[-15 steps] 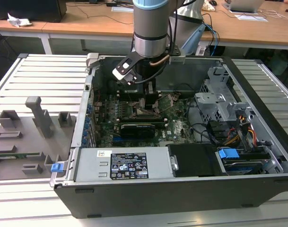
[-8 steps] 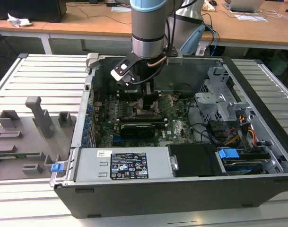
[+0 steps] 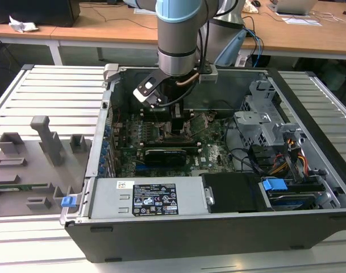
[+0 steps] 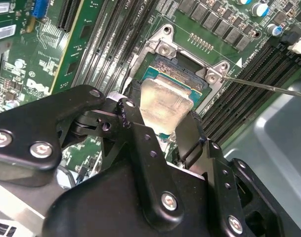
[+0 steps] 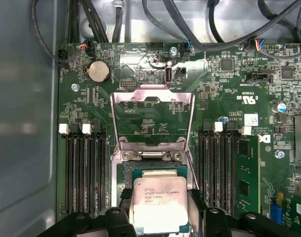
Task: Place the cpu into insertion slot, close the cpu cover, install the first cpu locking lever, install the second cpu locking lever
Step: 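Place the cpu into insertion slot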
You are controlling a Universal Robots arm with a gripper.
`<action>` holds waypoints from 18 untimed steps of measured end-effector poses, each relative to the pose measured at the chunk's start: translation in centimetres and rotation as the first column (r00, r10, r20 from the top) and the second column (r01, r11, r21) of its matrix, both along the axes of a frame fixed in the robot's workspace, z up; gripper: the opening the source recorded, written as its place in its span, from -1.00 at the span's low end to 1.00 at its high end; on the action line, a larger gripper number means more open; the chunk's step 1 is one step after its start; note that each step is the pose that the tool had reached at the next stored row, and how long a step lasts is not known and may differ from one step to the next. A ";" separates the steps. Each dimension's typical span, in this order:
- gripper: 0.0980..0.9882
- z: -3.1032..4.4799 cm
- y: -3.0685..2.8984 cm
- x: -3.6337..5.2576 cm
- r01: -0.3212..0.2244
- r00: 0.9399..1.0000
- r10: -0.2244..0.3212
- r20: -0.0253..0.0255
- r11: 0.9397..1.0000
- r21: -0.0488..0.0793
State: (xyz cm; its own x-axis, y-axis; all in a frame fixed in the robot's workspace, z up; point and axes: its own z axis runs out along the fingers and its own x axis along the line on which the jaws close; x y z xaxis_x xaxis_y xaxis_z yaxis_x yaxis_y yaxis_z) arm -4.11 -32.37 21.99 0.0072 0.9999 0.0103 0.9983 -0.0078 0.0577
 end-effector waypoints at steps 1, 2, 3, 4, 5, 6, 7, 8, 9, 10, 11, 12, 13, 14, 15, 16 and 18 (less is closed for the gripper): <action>-0.04 -0.13 0.02 -0.02 0.000 1.000 0.000 0.000 1.000 0.000; -0.04 -0.22 0.11 -0.03 0.000 1.000 0.000 0.000 1.000 0.000; -0.04 -0.34 0.17 -0.03 0.000 1.000 0.000 0.000 1.000 0.000; -0.04 -0.40 0.20 -0.03 0.000 1.000 0.000 0.000 1.000 0.000; -0.04 -0.46 0.22 -0.03 0.000 1.000 0.000 0.000 1.000 0.000; -0.04 -0.51 0.24 -0.03 0.001 1.000 -0.001 0.000 1.000 0.000; -0.04 -0.59 0.27 -0.04 0.002 1.000 -0.002 0.000 1.000 0.000; -0.04 -0.66 0.29 -0.04 0.002 1.000 -0.002 0.000 1.000 0.000; -0.04 -0.81 0.34 -0.05 0.002 1.000 -0.002 0.000 1.000 -0.001; -0.04 -0.90 0.40 -0.05 0.002 1.000 -0.002 0.000 1.000 -0.001; -0.04 -0.96 0.45 -0.05 0.003 1.000 -0.003 0.000 1.000 -0.001; -0.04 -1.04 0.49 -0.04 0.005 1.000 -0.005 0.000 1.000 -0.001; -0.04 -1.07 0.51 -0.04 0.007 1.000 -0.007 0.000 1.000 -0.001; -0.04 -1.11 0.52 -0.04 0.008 1.000 -0.008 0.000 1.000 -0.001; -0.04 -1.15 0.52 -0.05 0.008 1.000 -0.008 0.000 1.000 -0.001; -0.04 -1.20 0.53 -0.05 0.009 1.000 -0.009 0.000 1.000 -0.001; -0.04 -1.29 0.53 -0.06 0.008 1.000 -0.008 0.000 1.000 -0.001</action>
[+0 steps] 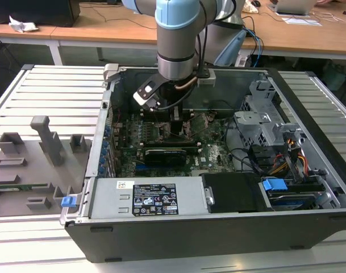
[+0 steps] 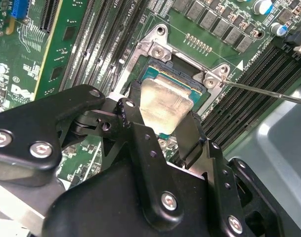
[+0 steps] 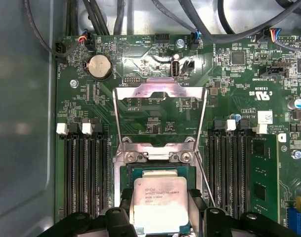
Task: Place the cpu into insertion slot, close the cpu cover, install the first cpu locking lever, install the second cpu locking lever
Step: 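Place the cpu into insertion slot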
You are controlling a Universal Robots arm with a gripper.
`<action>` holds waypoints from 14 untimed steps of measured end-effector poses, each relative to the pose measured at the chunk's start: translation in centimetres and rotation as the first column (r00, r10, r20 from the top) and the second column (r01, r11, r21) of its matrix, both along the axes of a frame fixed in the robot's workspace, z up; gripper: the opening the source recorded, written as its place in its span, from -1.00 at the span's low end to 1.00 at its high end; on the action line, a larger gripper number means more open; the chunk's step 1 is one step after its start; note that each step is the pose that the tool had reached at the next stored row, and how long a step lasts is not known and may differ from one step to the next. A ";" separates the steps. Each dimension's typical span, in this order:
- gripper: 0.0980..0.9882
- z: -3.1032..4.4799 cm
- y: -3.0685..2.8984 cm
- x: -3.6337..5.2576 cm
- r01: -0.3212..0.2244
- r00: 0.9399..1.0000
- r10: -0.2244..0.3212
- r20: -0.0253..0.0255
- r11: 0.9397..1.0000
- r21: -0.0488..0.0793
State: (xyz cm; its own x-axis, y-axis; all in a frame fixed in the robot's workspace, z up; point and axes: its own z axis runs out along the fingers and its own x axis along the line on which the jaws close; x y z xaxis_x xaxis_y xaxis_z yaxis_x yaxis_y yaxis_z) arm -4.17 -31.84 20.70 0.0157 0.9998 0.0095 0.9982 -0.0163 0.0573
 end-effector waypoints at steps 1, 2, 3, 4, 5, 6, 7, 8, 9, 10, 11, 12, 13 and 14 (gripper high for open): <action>-0.04 -0.03 0.00 0.00 0.000 1.000 0.000 0.000 1.000 0.000; -0.04 -0.05 0.00 0.00 0.000 1.000 0.000 0.000 1.000 0.000; -0.04 -0.08 0.00 0.00 0.002 1.000 -0.002 0.000 1.000 0.000; -0.04 -0.10 0.01 0.00 0.004 1.000 -0.004 0.000 1.000 0.000; -0.04 -0.12 0.01 -0.01 0.005 1.000 -0.005 0.000 1.000 0.000; -0.04 -0.17 0.03 -0.01 0.005 1.000 -0.005 0.000 1.000 0.000; -0.04 -0.20 0.04 -0.01 0.005 1.000 -0.005 0.000 1.000 0.000; -0.04 -0.29 0.05 -0.02 0.005 1.000 -0.005 0.000 1.000 0.000; -0.04 -0.35 0.07 -0.01 0.005 1.000 -0.005 0.000 1.000 0.000; -0.04 -0.40 0.08 -0.01 0.005 1.000 -0.005 0.000 1.000 0.000; -0.04 -0.41 0.07 -0.01 0.005 1.000 -0.005 0.000 1.000 0.000; -0.04 -0.41 0.07 -0.01 0.005 1.000 -0.005 0.000 1.000 0.000; -0.04 -0.42 0.08 -0.01 0.005 1.000 -0.005 0.000 1.000 0.000; -0.04 -0.43 0.08 -0.02 0.005 1.000 -0.005 0.000 1.000 0.000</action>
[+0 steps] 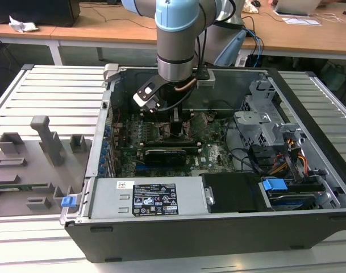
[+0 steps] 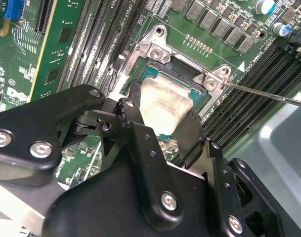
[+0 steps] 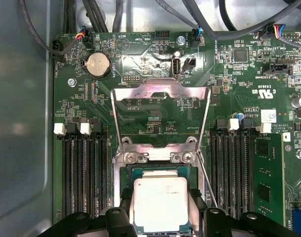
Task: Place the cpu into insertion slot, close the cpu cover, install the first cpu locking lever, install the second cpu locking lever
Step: 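Place the cpu into insertion slot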
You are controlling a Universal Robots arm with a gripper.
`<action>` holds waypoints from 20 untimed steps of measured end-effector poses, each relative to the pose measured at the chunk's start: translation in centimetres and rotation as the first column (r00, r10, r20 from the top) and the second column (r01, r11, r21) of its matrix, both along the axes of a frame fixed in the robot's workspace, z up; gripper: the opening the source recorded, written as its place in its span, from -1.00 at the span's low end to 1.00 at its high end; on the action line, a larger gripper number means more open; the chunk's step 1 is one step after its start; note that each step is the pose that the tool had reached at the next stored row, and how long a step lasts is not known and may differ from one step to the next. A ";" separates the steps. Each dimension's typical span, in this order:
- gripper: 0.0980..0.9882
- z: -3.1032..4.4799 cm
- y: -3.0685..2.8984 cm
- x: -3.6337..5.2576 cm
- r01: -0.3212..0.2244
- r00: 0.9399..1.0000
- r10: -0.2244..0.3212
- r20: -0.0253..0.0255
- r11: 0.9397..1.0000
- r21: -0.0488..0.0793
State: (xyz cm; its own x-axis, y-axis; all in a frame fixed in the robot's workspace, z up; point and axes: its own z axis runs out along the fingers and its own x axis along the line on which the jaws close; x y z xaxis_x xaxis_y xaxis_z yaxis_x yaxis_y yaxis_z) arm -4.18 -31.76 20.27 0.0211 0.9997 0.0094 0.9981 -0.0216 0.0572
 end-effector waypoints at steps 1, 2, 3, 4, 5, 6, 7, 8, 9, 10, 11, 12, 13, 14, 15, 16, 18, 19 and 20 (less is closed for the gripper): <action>-0.04 -0.01 0.00 0.00 0.000 1.000 0.000 0.000 1.000 0.000; -0.04 -0.01 0.00 0.00 0.000 1.000 0.000 0.000 1.000 0.000; -0.04 -0.02 0.00 0.00 0.000 1.000 0.000 0.000 1.000 0.000; -0.04 -0.03 0.01 0.01 0.000 1.000 0.000 0.000 1.000 0.000; -0.01 -0.03 0.00 0.01 0.000 1.000 0.000 0.000 1.000 0.000; 0.14 -0.03 0.00 0.00 0.000 1.000 0.000 0.000 1.000 0.000; 0.14 -0.02 0.00 0.00 0.000 1.000 0.000 0.000 1.000 0.000; 0.14 0.01 0.00 0.00 0.000 1.000 0.000 0.000 1.000 0.000; 0.14 0.07 0.00 0.00 0.000 1.000 0.000 0.000 1.000 0.001; 0.14 0.10 0.01 0.00 0.000 1.000 0.000 0.000 1.000 0.001; 0.14 0.09 0.01 0.00 0.000 1.000 0.000 0.000 1.000 0.002; 0.14 0.10 0.01 0.01 0.000 1.000 0.000 0.000 1.000 0.002; 0.14 0.10 0.00 0.00 0.000 1.000 0.000 0.000 1.000 0.001; 0.14 0.10 0.00 0.00 0.000 1.000 0.000 0.000 1.000 0.001; 0.14 0.11 0.00 0.00 0.001 1.000 -0.001 0.000 1.000 0.001; 0.09 0.11 0.00 0.00 0.001 1.000 -0.001 0.000 1.000 0.001; -0.07 0.10 0.00 0.00 0.001 1.000 -0.001 0.000 1.000 0.001; -0.07 0.10 0.00 0.00 0.001 1.000 -0.001 0.000 1.000 0.001; -0.07 0.10 0.00 0.00 0.002 1.000 -0.002 0.000 1.000 0.001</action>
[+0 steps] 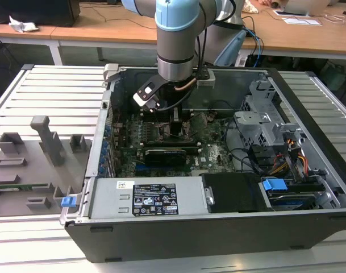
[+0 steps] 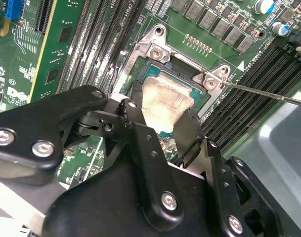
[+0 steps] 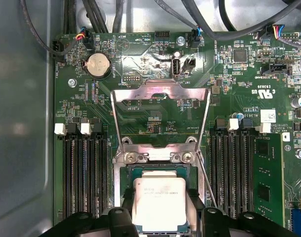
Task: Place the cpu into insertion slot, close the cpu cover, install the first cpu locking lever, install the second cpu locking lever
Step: 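Place the cpu into insertion slot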
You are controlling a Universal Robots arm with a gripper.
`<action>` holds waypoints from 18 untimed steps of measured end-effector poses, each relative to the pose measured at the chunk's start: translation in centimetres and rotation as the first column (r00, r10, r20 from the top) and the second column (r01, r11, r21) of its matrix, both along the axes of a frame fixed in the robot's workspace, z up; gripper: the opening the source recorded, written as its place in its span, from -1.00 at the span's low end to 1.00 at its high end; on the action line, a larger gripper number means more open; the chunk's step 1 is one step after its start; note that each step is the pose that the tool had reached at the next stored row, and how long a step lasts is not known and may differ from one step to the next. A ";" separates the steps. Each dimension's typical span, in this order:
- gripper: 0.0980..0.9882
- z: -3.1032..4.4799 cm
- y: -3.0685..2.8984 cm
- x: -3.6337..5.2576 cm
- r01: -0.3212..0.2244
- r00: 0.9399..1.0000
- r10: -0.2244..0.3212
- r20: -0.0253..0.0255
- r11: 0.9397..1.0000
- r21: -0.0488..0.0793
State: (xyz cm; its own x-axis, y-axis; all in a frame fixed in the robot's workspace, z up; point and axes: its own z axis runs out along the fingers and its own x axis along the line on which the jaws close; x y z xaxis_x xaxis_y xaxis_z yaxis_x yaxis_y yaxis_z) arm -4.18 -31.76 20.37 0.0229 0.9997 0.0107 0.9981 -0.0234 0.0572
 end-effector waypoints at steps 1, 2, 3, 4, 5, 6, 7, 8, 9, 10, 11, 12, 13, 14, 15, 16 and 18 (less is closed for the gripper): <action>-0.07 0.00 0.00 0.00 0.000 1.000 0.000 0.000 1.000 0.000; -0.07 0.00 0.00 0.00 0.000 1.000 0.000 0.000 1.000 0.000; -0.04 0.00 0.00 0.00 0.000 1.000 0.000 0.000 1.000 0.000; -0.04 0.00 0.00 0.00 0.000 1.000 0.000 0.000 1.000 0.000; -0.04 0.00 0.00 0.00 0.000 1.000 0.000 0.000 1.000 0.000; 0.10 0.04 0.00 0.00 0.000 1.000 0.000 0.000 1.000 0.000; 0.10 0.22 0.00 0.00 0.000 1.000 0.000 0.000 1.000 0.000; 0.10 0.37 0.00 0.00 0.000 1.000 0.000 0.000 1.000 0.000; 0.10 0.52 0.00 0.00 0.000 1.000 0.000 0.000 1.000 0.000; 0.07 0.71 0.00 0.00 0.000 1.000 0.000 0.000 1.000 0.000; -0.07 0.83 0.00 0.00 0.000 1.000 0.000 0.000 1.000 0.000; -0.07 0.89 0.00 0.00 0.000 1.000 0.000 0.000 1.000 0.000; -0.22 0.93 0.00 0.00 0.000 1.000 0.000 0.000 1.000 0.000; -0.35 0.99 0.00 0.00 0.000 1.000 0.000 0.000 1.000 0.000; -0.35 1.09 0.00 0.00 0.000 1.000 0.000 0.000 1.000 -0.001; -0.49 1.16 0.00 0.00 0.000 1.000 0.000 0.000 1.000 -0.001; -0.76 1.30 0.00 0.00 0.000 1.000 0.000 0.000 1.000 -0.001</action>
State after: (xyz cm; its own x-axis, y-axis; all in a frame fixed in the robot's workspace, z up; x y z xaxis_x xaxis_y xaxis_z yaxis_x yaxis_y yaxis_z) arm -4.18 -31.76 21.67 0.0230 0.9997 0.0095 0.9981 -0.0235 0.0570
